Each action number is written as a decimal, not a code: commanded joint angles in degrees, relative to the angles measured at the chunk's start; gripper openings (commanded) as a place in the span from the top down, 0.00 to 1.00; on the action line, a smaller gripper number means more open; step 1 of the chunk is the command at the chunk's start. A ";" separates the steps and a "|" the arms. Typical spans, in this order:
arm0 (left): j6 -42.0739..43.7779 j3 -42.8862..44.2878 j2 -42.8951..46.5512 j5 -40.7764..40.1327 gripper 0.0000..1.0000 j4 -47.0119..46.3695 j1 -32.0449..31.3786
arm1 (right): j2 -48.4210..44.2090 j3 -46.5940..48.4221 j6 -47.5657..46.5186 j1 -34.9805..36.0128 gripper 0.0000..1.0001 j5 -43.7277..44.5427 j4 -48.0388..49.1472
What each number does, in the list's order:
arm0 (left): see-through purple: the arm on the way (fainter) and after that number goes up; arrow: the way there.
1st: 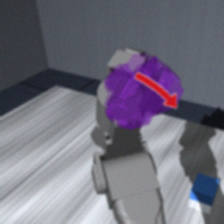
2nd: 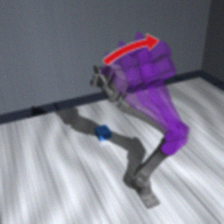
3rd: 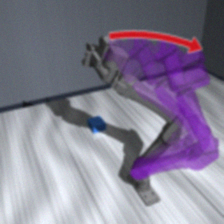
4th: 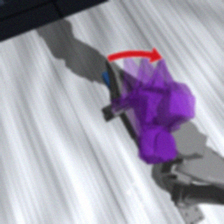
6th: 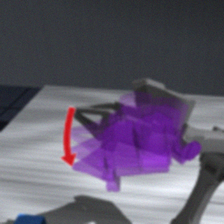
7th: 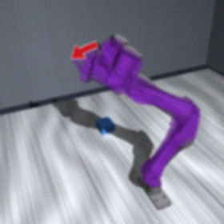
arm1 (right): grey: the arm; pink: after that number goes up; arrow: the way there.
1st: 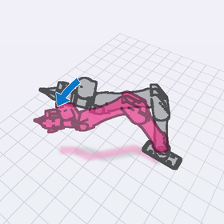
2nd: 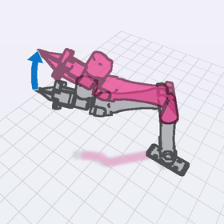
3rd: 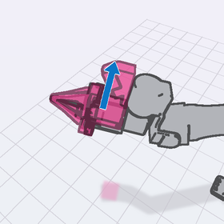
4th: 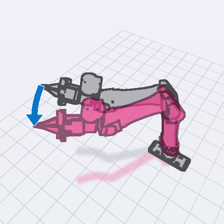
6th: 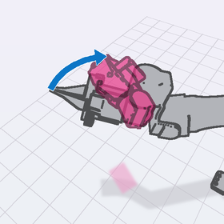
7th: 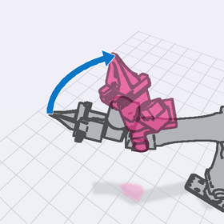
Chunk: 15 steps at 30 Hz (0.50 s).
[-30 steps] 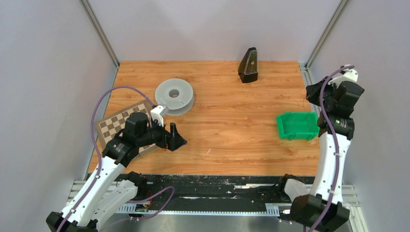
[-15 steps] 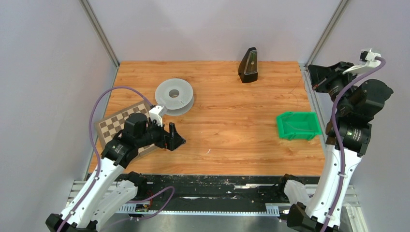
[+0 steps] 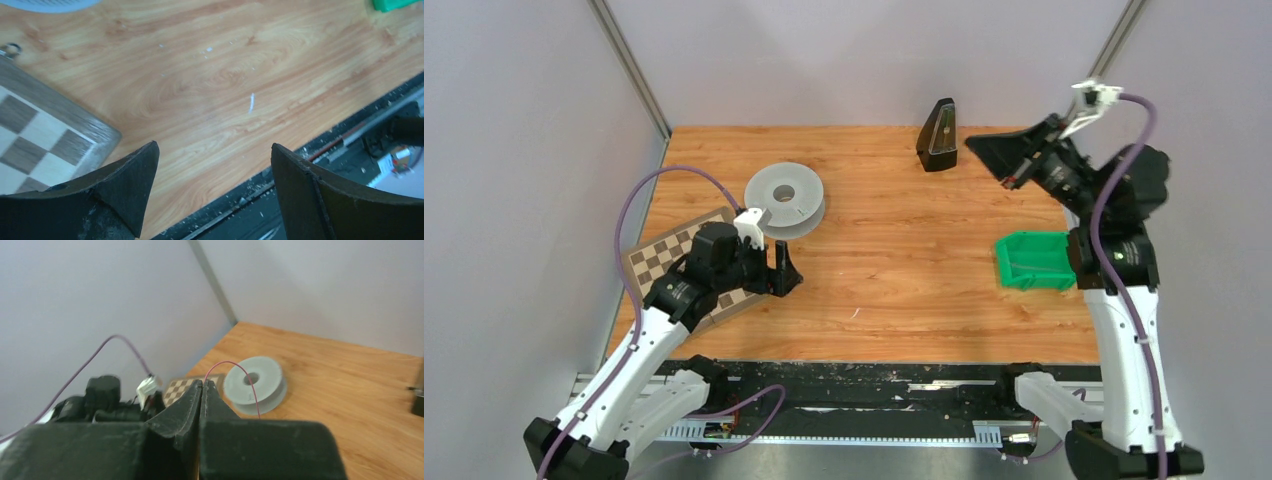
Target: Wrap the cables
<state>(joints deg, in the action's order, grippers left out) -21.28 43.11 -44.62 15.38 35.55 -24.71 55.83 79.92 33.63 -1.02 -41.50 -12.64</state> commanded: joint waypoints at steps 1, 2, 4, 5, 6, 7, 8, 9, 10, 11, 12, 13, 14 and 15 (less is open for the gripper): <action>4.83 8.20 -3.72 -10.21 0.12 -2.72 0.06 | 4.82 3.13 -5.88 13.38 1.00 8.56 -4.29; 6.07 9.44 -5.65 -15.10 0.13 -2.79 0.04 | 4.97 2.87 -6.25 14.98 1.00 9.90 -4.66; 10.27 13.30 -9.14 -20.07 0.14 -3.74 -0.04 | 5.05 1.71 -6.97 17.14 1.00 11.74 -4.71; 13.76 15.13 -10.21 -20.58 0.14 -5.18 -0.07 | 5.12 1.25 -7.21 17.42 1.00 11.75 -4.85; 17.77 16.54 -12.15 -20.83 0.15 -5.91 -0.16 | 5.18 0.90 -7.32 17.48 1.00 11.56 -5.15; 19.48 17.08 -12.99 -21.00 0.15 -7.55 -0.40 | 5.03 0.57 -7.65 17.47 1.00 11.51 -5.38; 23.07 17.42 -14.25 -20.91 0.16 -8.59 -0.50 | 4.68 0.11 -8.02 17.48 1.00 11.57 -5.70; 24.81 17.08 -14.57 -20.56 0.15 -11.60 -0.60 | 4.30 -0.24 -8.84 17.52 1.00 11.86 -6.08; 28.03 15.35 -14.76 -19.51 0.15 -13.56 -0.65 | 3.65 -0.80 -9.60 17.49 1.00 12.41 -6.60; 29.75 14.33 -14.69 -18.54 0.15 -17.66 -0.68 | 2.81 -1.37 -10.34 17.49 1.00 13.18 -7.16; 33.22 11.85 -14.61 -16.56 0.15 -19.84 -0.75 | 1.89 -1.93 -11.62 17.53 1.00 14.28 -7.74; 34.85 10.65 -14.62 -16.15 0.15 -23.69 -0.85 | 0.72 -2.75 -12.44 17.50 1.00 15.89 -8.35; 38.36 8.23 -14.92 -15.22 0.16 -27.22 -1.11 | -0.64 -3.59 -13.30 17.47 1.00 17.72 -9.03; 40.01 7.12 -15.21 -14.73 0.16 -28.97 -1.21 | -2.08 -4.49 -13.99 17.49 1.00 19.49 -9.74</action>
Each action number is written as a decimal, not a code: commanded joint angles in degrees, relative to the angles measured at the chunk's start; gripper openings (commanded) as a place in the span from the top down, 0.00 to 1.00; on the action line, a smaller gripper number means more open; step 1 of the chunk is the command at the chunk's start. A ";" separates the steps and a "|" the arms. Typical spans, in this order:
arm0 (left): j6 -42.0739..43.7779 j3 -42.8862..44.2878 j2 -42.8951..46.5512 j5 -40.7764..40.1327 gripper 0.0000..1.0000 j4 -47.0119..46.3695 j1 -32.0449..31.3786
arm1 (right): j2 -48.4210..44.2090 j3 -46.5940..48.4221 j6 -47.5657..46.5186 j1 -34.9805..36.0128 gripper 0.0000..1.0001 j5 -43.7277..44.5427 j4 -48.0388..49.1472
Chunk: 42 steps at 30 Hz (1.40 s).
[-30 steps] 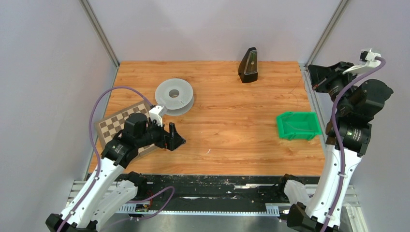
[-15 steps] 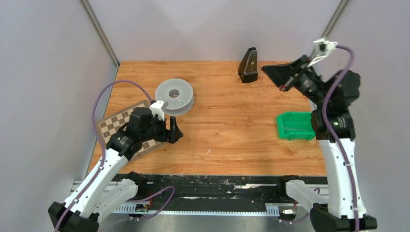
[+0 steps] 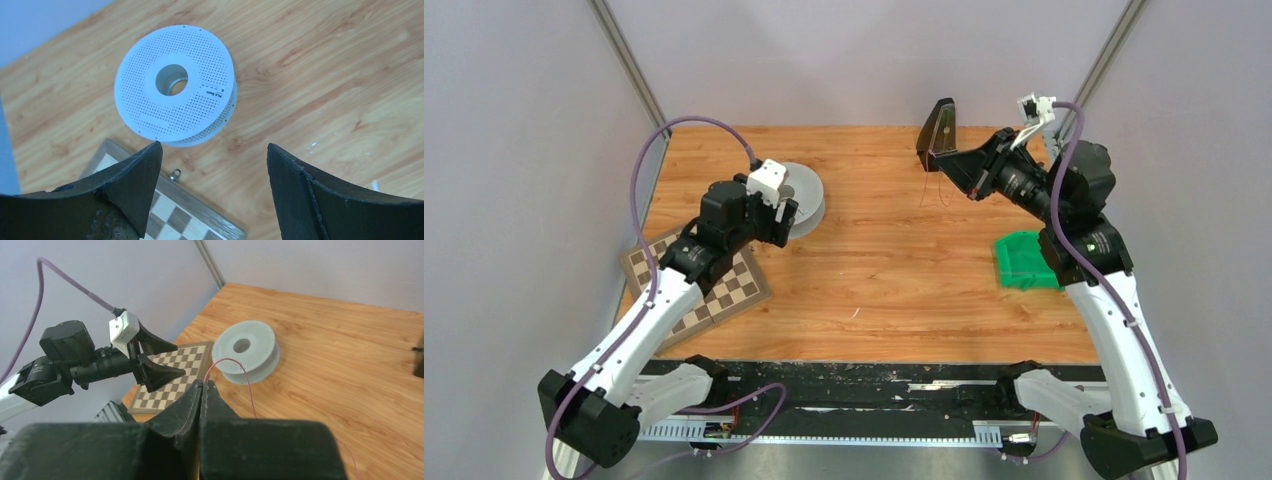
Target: Wrap the cables
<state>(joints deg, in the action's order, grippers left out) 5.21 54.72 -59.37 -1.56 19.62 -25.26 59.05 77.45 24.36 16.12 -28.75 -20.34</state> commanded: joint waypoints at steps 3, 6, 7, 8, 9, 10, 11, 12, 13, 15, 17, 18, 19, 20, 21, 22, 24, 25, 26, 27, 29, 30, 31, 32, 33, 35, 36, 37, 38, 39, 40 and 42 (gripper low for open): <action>21.44 -9.11 -3.02 2.03 0.17 -18.72 -1.67 | -11.11 -6.00 -4.99 0.40 1.00 10.62 -2.60; 25.16 -10.67 -6.92 0.19 0.19 -22.24 -2.29 | -15.29 -9.03 -5.23 0.38 1.00 10.82 -3.02; 26.66 -11.10 -7.87 -0.18 0.20 -23.72 -2.57 | -16.28 -9.53 -5.47 0.32 1.00 10.89 -3.46; 27.42 -11.24 -9.62 -0.76 0.21 -24.48 -2.72 | -17.18 -9.79 -5.75 0.35 1.00 11.03 -4.10; 29.55 -11.55 -10.59 -1.09 0.21 -26.00 -3.34 | -17.82 -9.87 -6.06 0.38 1.00 11.12 -4.76; 30.67 -11.60 -12.61 -2.07 0.21 -26.63 -3.76 | -18.48 -9.80 -6.34 0.36 1.00 11.30 -5.35; 33.27 -11.60 -13.58 -2.80 0.21 -27.70 -4.74 | -19.13 -9.78 -6.59 0.38 1.00 11.47 -6.04; 35.30 -11.42 -15.60 -4.67 0.21 -28.23 -5.17 | -19.67 -9.65 -6.87 0.40 1.00 11.63 -6.51; 36.01 -11.23 -16.56 -5.38 0.21 -28.65 -5.82 | -20.30 -9.48 -7.03 0.34 1.00 11.74 -6.94; 36.81 -10.42 -19.32 -5.79 0.23 -28.50 -6.22 | -21.15 -9.07 -7.55 0.32 1.00 11.71 -7.46; 36.88 -10.15 -21.83 -4.90 0.24 -28.93 -6.32 | -21.70 -8.46 -8.01 0.38 1.00 12.06 -8.13; 37.10 -10.00 -23.66 -4.80 0.25 -29.39 -6.37 | -21.91 -8.19 -8.14 0.40 1.00 12.35 -8.37; 37.22 -9.82 -25.74 -5.76 0.26 -29.65 -6.46 | -22.00 -8.05 -8.33 0.39 1.00 12.66 -8.50; 37.25 -9.15 -26.73 -6.71 0.26 -30.30 -6.49 | -22.10 -7.88 -8.52 0.40 1.00 13.01 -8.62; 37.25 -8.73 -28.88 -9.38 0.27 -30.67 -6.48 | -22.27 -7.77 -8.74 0.38 1.00 13.24 -8.78; 37.37 -7.85 -29.93 -10.94 0.27 -31.78 -6.48 | -22.39 -7.64 -8.96 0.39 1.00 13.39 -8.92; 38.69 -7.01 -32.81 -15.23 0.28 -34.46 -6.54 | -22.61 -7.67 -9.32 0.40 1.00 13.74 -9.31; 40.04 -6.87 -34.51 -17.38 0.29 -35.57 -6.51 | -22.80 -7.71 -9.45 0.37 1.00 13.90 -9.35; 40.66 -6.70 -35.25 -18.28 0.29 -37.60 -6.53 | -22.89 -7.87 -9.61 0.33 1.00 14.10 -9.42; 41.63 -6.54 -36.68 -19.81 0.31 -38.41 -6.54 | -22.93 -8.03 -9.77 0.33 1.00 14.26 -9.57; 42.51 -5.94 -38.26 -21.28 0.34 -39.93 -6.53 | -22.96 -8.11 -10.02 0.38 1.00 14.57 -9.88; 42.82 -5.63 -38.66 -21.50 0.36 -40.34 -6.60 | -22.94 -8.06 -10.20 0.36 1.00 14.80 -10.05; 43.40 -5.58 -39.20 -22.02 0.39 -40.61 -6.71 | -23.00 -8.02 -10.35 0.34 1.00 15.00 -10.15; 43.57 -5.58 -39.40 -22.27 0.41 -41.15 -6.84 | -22.99 -8.03 -10.46 0.40 1.00 15.16 -10.17; 43.70 -5.67 -39.52 -22.74 0.44 -41.37 -7.16 | -23.03 -8.03 -10.47 0.40 1.00 15.33 -10.23; 43.58 -5.82 -39.19 -23.58 0.52 -41.97 -7.62 | -22.93 -8.06 -10.56 0.38 1.00 15.56 -10.29; 43.44 -5.88 -38.95 -23.84 0.57 -42.04 -7.88 | -22.96 -8.14 -10.62 0.40 1.00 15.58 -10.30; 43.03 -5.97 -38.20 -24.19 0.66 -41.92 -8.34 | -23.04 -8.30 -10.46 0.39 1.00 15.57 -10.30; 42.86 -6.13 -37.71 -24.32 0.71 -41.98 -8.59 | -23.08 -8.47 -10.23 0.40 1.00 15.53 -10.30; 42.64 -6.51 -36.59 -24.88 0.81 -42.43 -9.13 | -23.27 -8.70 -10.00 0.38 1.00 15.42 -10.29; 42.45 -6.62 -36.03 -25.28 0.86 -42.80 -9.34 | -23.44 -8.90 -9.66 0.40 1.00 15.28 -10.21; 41.37 -6.73 -33.71 -27.39 1.00 -43.20 -10.02 | -23.91 -9.35 -9.19 0.40 1.00 15.06 -10.20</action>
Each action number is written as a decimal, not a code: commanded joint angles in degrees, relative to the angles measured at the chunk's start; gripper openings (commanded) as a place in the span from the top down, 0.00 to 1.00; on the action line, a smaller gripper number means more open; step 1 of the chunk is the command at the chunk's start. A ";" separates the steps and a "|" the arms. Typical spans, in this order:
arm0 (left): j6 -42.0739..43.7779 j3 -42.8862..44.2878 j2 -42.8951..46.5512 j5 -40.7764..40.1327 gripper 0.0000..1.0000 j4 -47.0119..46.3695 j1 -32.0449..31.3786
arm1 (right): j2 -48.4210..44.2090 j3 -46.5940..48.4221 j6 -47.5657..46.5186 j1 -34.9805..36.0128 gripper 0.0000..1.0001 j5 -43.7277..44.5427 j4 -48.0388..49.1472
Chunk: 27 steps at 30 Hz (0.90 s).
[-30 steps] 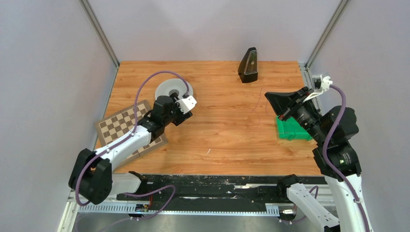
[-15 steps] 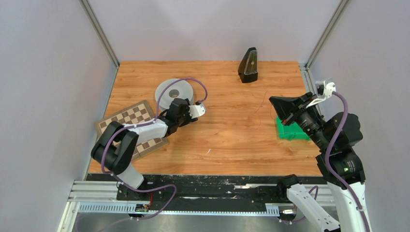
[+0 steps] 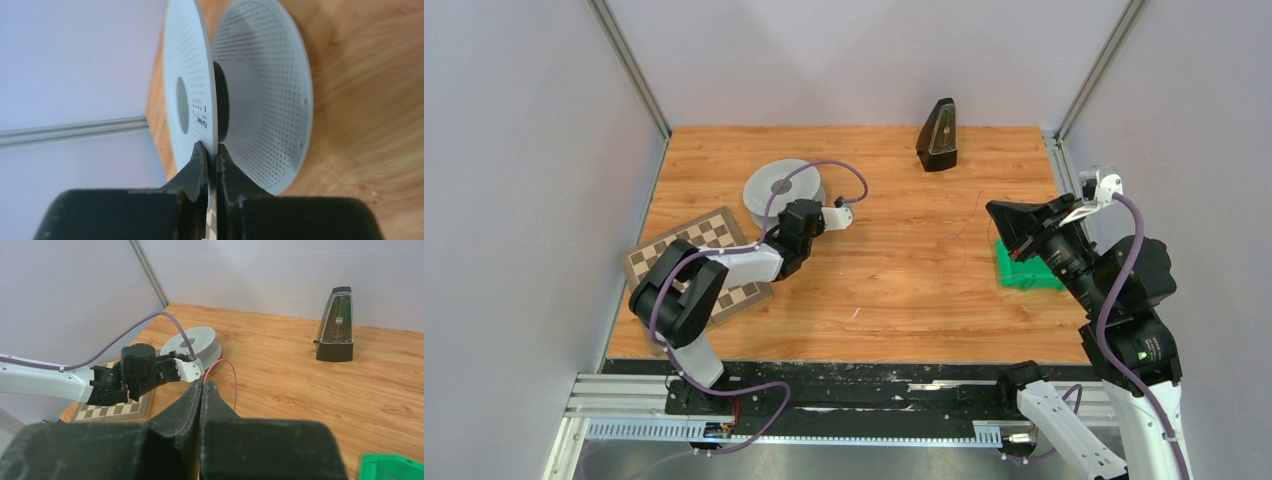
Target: Wrap the cables
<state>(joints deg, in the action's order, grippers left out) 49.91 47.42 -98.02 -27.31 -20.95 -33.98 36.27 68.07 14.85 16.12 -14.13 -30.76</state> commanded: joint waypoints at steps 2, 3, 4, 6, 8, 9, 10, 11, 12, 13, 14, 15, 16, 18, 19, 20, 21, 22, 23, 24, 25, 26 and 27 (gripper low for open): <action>-5.01 0.49 7.18 -2.72 1.00 -2.30 -1.99 | -1.56 -0.33 0.69 0.38 1.00 0.33 0.12; -5.75 0.68 8.08 -2.91 1.00 -1.36 -2.50 | -1.78 -0.51 0.78 0.35 1.00 0.33 0.11; -7.60 1.24 9.95 -3.18 1.00 -0.53 -2.85 | -2.07 -0.68 0.87 0.37 1.00 0.29 0.10; -11.79 3.20 12.89 -2.80 1.00 3.75 -3.60 | -2.39 -1.25 1.37 0.38 1.00 0.04 -0.11; -17.47 6.38 15.67 -2.16 1.00 13.01 -4.19 | -3.00 -2.18 2.00 0.34 1.00 -0.70 -0.25; -19.54 7.69 16.55 -1.49 1.00 15.97 -4.22 | -3.34 -2.75 2.37 0.37 1.00 -1.03 -0.33; -23.86 10.09 18.26 0.38 1.00 21.66 -4.25 | -3.63 -3.37 2.63 0.40 1.00 -1.40 -0.35; -26.03 11.35 19.89 1.45 1.00 24.47 -4.25 | -3.97 -3.98 2.89 0.40 1.00 -1.70 -0.35; -30.58 13.68 20.68 3.95 1.00 29.45 -4.25 | -4.28 -4.46 2.91 0.38 1.00 -1.84 -0.50; -32.95 14.77 22.17 5.17 1.00 31.62 -4.30 | -4.66 -4.98 3.01 0.40 1.00 -1.91 -0.72; -37.39 16.71 22.87 8.24 1.00 35.61 -4.27 | -4.94 -5.38 2.99 0.39 1.00 -1.87 -0.88; -41.33 17.56 24.12 9.82 1.00 37.29 -4.26 | -5.31 -5.89 2.87 0.40 1.00 -1.93 -1.12; -43.03 18.88 24.73 13.07 1.00 40.09 -4.26 | -5.45 -6.68 2.70 0.37 1.00 -2.10 -1.39; -46.95 19.91 26.33 18.17 1.00 42.85 -4.27 | -5.89 -8.43 1.84 0.34 1.00 -3.12 -1.61; -48.86 20.13 27.03 20.96 1.00 43.68 -4.22 | -6.01 -9.33 1.13 0.37 1.00 -3.87 -1.63; -50.27 20.44 27.24 22.20 1.00 45.02 -4.25 | -6.04 -10.04 0.36 0.40 1.00 -4.40 -1.79; -52.90 20.70 27.50 24.52 1.00 45.73 -4.25 | -6.02 -10.56 -0.25 0.40 1.00 -4.51 -2.34; -54.00 20.65 27.51 25.74 1.00 46.81 -4.30 | -5.98 -10.87 -0.75 0.33 1.00 -4.55 -3.07; -55.70 20.40 27.64 29.42 1.00 47.15 -4.27 | -6.00 -11.16 -1.10 0.39 1.00 -4.51 -3.49; -56.41 20.15 27.63 31.05 1.00 47.47 -4.26 | -6.16 -11.56 -1.27 0.39 1.00 -4.50 -3.73; -57.27 19.70 27.51 33.85 1.00 47.55 -4.30 | -6.42 -12.00 -1.23 0.36 1.00 -4.43 -3.71; -57.55 19.45 27.39 34.93 1.00 47.57 -4.32 | -6.47 -12.28 -1.09 0.35 1.00 -4.42 -3.64; -57.75 19.00 27.19 36.16 1.00 47.58 -4.40 | -6.50 -12.57 -0.87 0.34 1.00 -4.49 -3.67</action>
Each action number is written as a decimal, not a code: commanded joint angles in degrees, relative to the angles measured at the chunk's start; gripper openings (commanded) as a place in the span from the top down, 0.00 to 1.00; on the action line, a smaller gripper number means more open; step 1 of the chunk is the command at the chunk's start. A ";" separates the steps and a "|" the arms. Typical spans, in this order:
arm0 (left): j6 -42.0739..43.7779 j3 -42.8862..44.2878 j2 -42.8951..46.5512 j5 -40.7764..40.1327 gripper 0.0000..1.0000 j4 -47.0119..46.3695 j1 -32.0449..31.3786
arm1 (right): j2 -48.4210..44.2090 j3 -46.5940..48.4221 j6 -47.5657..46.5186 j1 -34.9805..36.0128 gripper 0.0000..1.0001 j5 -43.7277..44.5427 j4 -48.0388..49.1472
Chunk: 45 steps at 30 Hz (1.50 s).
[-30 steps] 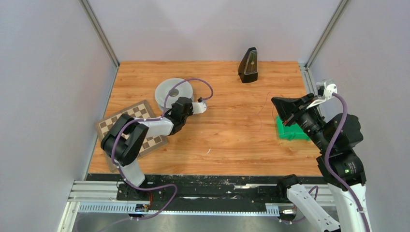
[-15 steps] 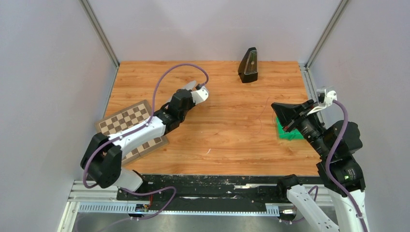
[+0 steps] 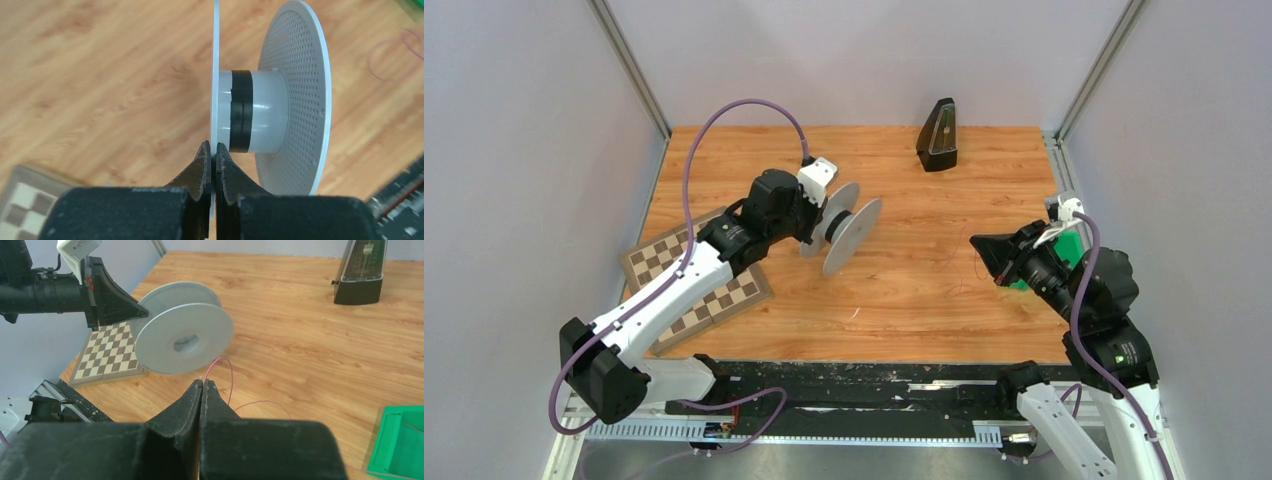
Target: Wrap the cables
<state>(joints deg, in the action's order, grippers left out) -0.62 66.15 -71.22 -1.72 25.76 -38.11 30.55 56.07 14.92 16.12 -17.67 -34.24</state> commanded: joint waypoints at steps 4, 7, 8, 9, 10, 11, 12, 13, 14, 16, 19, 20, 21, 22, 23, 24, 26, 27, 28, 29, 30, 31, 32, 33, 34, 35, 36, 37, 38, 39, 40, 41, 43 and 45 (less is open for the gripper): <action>-6.29 -0.78 -0.29 10.97 1.00 0.57 -0.44 | -0.02 -1.01 -0.06 0.38 1.00 -1.29 -0.14; -5.21 -0.82 -0.80 10.62 0.97 0.80 -0.48 | 0.82 -0.76 0.66 0.35 1.00 -1.53 -0.05; -5.06 -0.91 -0.91 10.56 0.95 0.90 -0.50 | 1.00 -0.57 0.74 0.35 1.00 -1.61 0.03; -4.88 -0.96 -0.93 10.57 0.93 0.93 -0.53 | 1.20 -0.41 0.79 0.33 1.00 -1.66 0.09; -4.86 -1.16 -0.93 10.63 0.91 0.91 -0.56 | 1.37 -0.36 0.86 0.39 1.00 -1.66 0.12; -4.81 -1.27 -0.98 10.95 0.89 0.89 -0.56 | 1.51 -0.21 0.86 0.39 1.00 -1.62 0.12; -4.82 -1.57 -1.00 11.17 0.87 0.70 -0.56 | 1.51 -0.12 0.82 0.38 1.00 -1.58 0.14; -4.98 -1.65 -1.02 11.59 0.85 0.57 -0.56 | 1.49 -0.17 0.87 0.40 1.00 -1.58 0.14; -5.08 -2.04 -1.02 11.75 0.84 0.25 -0.56 | 1.46 -0.23 0.82 0.34 1.00 -1.52 0.04; -5.51 -2.72 -1.10 12.37 0.80 -0.27 -0.67 | 1.15 -0.39 0.94 0.39 1.00 -1.49 0.02; -5.78 -3.56 -1.10 12.82 0.76 -1.12 -1.13 | 0.89 -0.39 1.11 0.38 1.00 -1.40 0.02; -5.74 -3.81 -1.15 12.76 0.76 -1.45 -1.34 | 0.91 -0.40 1.08 0.40 1.00 -1.45 -0.03; -5.71 -3.90 -1.30 12.65 0.75 -1.58 -1.48 | 0.91 -0.34 1.08 0.40 1.00 -1.47 0.02; -5.71 -3.91 -1.34 12.63 0.74 -1.63 -1.55 | 0.87 -0.27 1.08 0.40 1.00 -1.53 0.02; -5.66 -3.81 -1.54 12.51 0.73 -1.44 -1.60 | 0.87 -0.20 1.12 0.38 1.00 -1.61 -0.01; -5.64 -3.73 -1.64 12.43 0.72 -1.30 -1.65 | 0.84 -0.18 1.16 0.40 1.00 -1.66 -0.08; -5.48 -3.47 -1.78 12.11 0.69 -1.00 -1.77 | 0.65 -0.22 1.24 0.40 1.00 -1.83 -0.05; -5.34 -3.46 -1.81 11.87 0.68 -0.91 -1.79 | 0.56 -0.25 1.25 0.38 1.00 -1.98 -0.04; -5.26 -3.47 -1.81 11.80 0.67 -0.81 -1.79 | 0.57 -0.38 1.21 0.40 1.00 -2.28 -0.07; -5.13 -3.48 -1.82 11.69 0.66 -0.87 -1.82 | 0.57 -0.48 1.13 0.40 1.00 -2.65 -0.05; -5.03 -3.53 -1.86 11.71 0.65 -0.83 -1.81 | 0.61 -0.71 1.01 0.33 1.00 -3.04 -0.03; -5.02 -3.47 -1.88 11.80 0.65 -0.76 -1.80 | 0.71 -0.75 0.91 0.39 1.00 -3.36 -0.04; -5.01 -3.48 -2.03 11.85 0.65 -0.78 -1.80 | 0.78 -0.88 0.87 0.33 1.00 -3.63 -0.08; -5.00 -3.44 -2.10 12.07 0.65 -0.73 -1.80 | 0.79 -0.99 0.76 0.39 1.00 -3.80 -0.09; -5.00 -3.42 -2.17 12.21 0.65 -0.72 -1.79 | 0.90 -1.06 0.70 0.40 1.00 -3.90 -0.04; -5.00 -3.42 -2.26 12.54 0.65 -0.71 -1.86 | 0.96 -1.11 0.66 0.40 1.00 -3.99 -0.07; -4.96 -3.41 -2.32 12.66 0.65 -0.80 -1.87 | 0.98 -1.14 0.58 0.35 1.00 -4.03 -0.12; -4.89 -3.40 -2.33 12.91 0.65 -0.86 -1.88 | 1.07 -1.14 0.55 0.35 1.00 -4.02 -0.06; -4.75 -3.40 -2.38 13.13 0.64 -0.92 -1.88 | 1.31 -1.10 0.67 0.37 1.00 -4.03 -0.05; -4.61 -3.42 -2.36 13.13 0.65 -1.16 -1.88 | 1.42 -1.06 0.91 0.40 1.00 -4.04 -0.11; -4.22 -3.38 -2.39 13.16 0.65 -1.33 -1.88 | 1.58 -1.00 1.31 0.39 1.00 -4.04 -0.07; -4.04 -3.30 -2.47 13.15 0.66 -1.41 -1.88 | 1.67 -0.90 2.13 0.38 1.00 -3.92 -0.06; -3.45 -2.98 -2.77 13.15 0.66 -1.35 -1.84 | 1.90 -0.75 3.40 0.39 1.00 -3.78 0.00; -3.28 -2.42 -3.19 13.26 0.65 -0.93 -1.88 | 1.99 -0.78 4.45 0.39 1.00 -3.85 0.20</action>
<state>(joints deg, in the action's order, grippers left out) -4.84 62.37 -73.54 10.11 26.76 -39.42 32.01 55.09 16.45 16.12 -21.08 -35.16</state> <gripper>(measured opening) 0.345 0.003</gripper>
